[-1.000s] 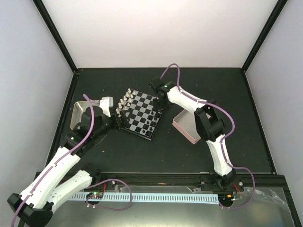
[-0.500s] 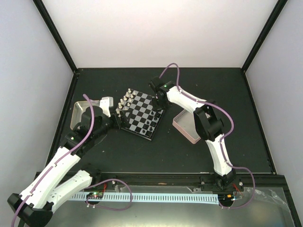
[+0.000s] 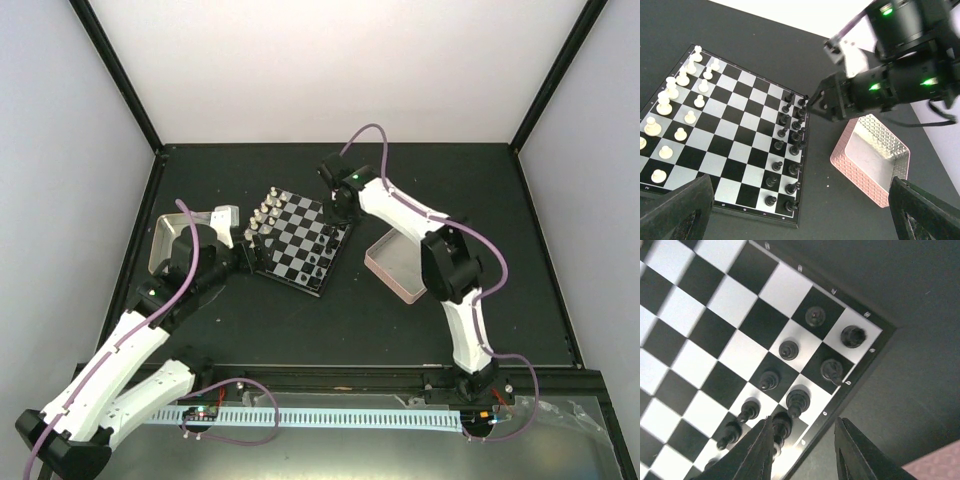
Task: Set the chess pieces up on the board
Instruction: Adjust the chess piece on the chessboard.
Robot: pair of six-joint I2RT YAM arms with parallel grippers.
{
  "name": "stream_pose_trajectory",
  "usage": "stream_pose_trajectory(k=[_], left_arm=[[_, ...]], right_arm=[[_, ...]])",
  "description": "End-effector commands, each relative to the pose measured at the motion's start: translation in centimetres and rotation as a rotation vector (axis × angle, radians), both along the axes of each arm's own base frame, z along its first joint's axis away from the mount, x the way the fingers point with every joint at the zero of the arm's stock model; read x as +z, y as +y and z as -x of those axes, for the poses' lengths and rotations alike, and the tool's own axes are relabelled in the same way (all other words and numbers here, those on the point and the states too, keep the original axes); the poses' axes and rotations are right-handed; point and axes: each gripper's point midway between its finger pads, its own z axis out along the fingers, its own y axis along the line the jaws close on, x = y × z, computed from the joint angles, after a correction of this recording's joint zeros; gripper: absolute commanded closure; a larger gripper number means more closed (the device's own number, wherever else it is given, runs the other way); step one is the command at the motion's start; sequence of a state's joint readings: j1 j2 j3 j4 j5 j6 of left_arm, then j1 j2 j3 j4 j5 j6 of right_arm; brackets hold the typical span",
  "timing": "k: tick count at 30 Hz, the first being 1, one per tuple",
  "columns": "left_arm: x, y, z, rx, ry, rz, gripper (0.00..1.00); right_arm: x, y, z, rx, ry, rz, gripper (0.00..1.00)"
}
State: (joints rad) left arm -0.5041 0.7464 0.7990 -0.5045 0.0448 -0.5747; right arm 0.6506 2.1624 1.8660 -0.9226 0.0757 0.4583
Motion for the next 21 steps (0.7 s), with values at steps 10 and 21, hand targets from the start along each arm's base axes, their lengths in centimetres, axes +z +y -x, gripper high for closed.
stream_pose_trajectory(k=[10,21], left_arm=[[2.4,0.7,-0.2,0.015,-0.053,-0.022,0.02],[2.1,0.6,-0.2,0.013,-0.039,-0.022,0.02]], right_arm=[[3.1,-0.5,0.2,0.002,-0.068,-0.009,0.72],[-1.0,1.0,-0.3,0.001,-0.015,0.006,0.81]])
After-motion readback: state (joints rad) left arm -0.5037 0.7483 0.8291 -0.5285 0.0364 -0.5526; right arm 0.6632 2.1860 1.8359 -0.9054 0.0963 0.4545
